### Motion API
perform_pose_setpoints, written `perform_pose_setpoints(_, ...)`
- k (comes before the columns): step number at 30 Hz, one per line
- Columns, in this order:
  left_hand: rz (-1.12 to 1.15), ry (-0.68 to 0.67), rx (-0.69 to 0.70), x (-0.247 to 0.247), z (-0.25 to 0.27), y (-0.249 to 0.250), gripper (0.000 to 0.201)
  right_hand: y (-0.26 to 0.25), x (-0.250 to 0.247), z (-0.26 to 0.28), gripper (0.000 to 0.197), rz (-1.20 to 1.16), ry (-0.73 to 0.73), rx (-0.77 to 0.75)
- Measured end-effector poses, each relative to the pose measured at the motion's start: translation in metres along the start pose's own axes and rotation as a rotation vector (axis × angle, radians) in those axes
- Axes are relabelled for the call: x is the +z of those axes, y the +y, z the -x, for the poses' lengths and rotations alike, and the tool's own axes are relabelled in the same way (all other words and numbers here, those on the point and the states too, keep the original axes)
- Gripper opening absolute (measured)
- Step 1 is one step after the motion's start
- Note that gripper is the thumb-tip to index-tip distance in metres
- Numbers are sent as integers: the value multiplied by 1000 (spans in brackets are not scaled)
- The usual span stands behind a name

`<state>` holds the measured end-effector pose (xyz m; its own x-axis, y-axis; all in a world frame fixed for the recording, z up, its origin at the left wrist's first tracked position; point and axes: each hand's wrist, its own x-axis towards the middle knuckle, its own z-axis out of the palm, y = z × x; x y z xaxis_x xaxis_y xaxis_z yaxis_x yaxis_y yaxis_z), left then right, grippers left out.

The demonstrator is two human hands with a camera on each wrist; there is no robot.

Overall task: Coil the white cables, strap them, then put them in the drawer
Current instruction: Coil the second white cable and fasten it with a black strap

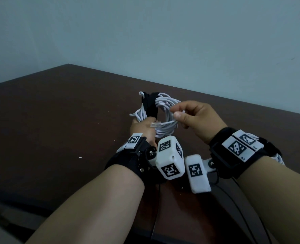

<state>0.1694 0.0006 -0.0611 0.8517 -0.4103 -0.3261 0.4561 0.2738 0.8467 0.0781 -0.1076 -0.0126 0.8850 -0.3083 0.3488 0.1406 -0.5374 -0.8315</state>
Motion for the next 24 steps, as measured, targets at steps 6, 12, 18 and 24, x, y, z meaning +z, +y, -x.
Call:
perform_pose_setpoints(6,101,-28,-58,3,2,6,27,-4,1,1,22,319,-2,-14)
perform_pose_setpoints(12,247,-80,-111,4,3,6,33,-4,6,-4,24,548,3,-7)
perform_pose_setpoints(18,306,-202,-116,7,12,9,47,-2,6,-4,24,536,84,38)
perform_pose_setpoints(24,476,-315,-52,9,6,5,59,3,5,-3,29,567,80,120)
